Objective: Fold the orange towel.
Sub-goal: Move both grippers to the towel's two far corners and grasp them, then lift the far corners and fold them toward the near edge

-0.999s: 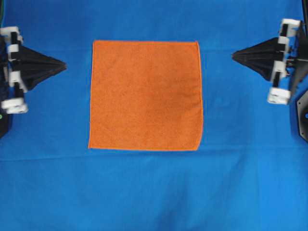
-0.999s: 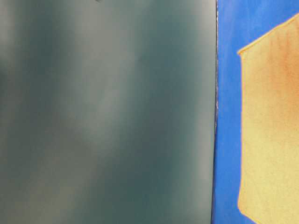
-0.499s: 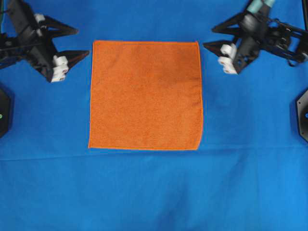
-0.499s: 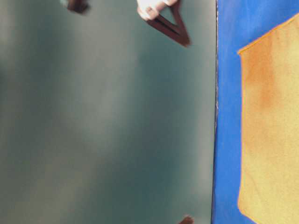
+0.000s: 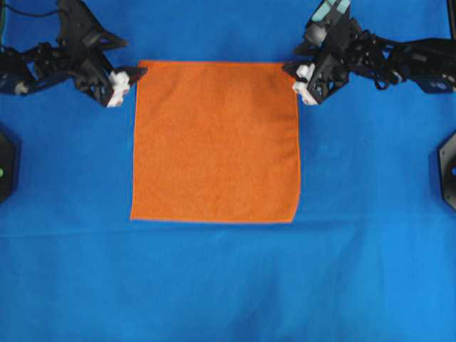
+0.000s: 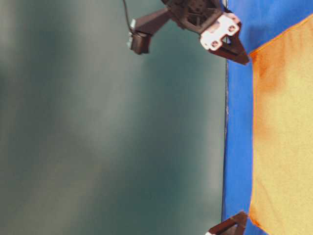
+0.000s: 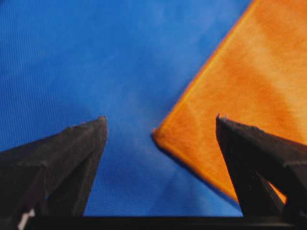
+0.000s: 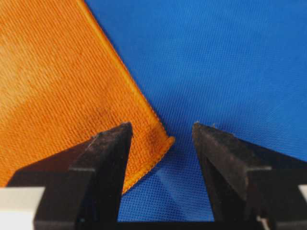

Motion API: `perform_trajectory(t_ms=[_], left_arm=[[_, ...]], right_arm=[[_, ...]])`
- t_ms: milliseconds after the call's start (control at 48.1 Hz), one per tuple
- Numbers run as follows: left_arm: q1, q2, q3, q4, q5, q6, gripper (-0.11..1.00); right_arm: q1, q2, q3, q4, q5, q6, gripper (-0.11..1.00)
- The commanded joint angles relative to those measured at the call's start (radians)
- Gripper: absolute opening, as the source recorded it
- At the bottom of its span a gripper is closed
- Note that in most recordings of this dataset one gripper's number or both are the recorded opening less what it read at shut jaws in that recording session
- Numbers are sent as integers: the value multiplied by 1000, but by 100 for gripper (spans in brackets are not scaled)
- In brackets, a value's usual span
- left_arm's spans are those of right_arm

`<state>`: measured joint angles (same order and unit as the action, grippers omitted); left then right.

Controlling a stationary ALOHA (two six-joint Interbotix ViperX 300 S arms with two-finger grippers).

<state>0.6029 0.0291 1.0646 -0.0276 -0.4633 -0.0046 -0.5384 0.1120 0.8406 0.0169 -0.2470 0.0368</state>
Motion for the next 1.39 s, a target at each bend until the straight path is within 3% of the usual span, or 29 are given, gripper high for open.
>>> perform_trajectory(t_ms=[0, 166, 250, 395, 499, 562, 770, 1061, 1373], left_arm=[[6, 29, -32, 2, -9, 3, 89], [6, 78, -61, 2, 2, 8, 85], [6, 94, -69, 2, 18, 26, 77], [-5, 106, -75, 2, 28, 74, 39], [-20, 106, -75, 2, 29, 87, 11], [-26, 104, -75, 2, 29, 87, 1], [-29, 78, -75, 2, 35, 91, 1], [-29, -63, -74, 2, 121, 117, 1], [-63, -97, -64, 2, 158, 114, 1]], right_arm=[[-9, 15, -20, -2, -17, -2, 57], [-11, 31, -20, -2, -18, -2, 53], [-11, 31, -21, -3, -18, -2, 41], [-9, 31, -20, -8, -18, -3, 2], [-6, 31, -21, -11, -18, -3, 1], [-6, 31, -21, -12, -18, -3, 1], [-6, 25, -28, -11, -18, -2, 1], [-6, -64, -21, -11, -12, -2, 1], [-3, -74, -18, -11, -11, 0, 1]])
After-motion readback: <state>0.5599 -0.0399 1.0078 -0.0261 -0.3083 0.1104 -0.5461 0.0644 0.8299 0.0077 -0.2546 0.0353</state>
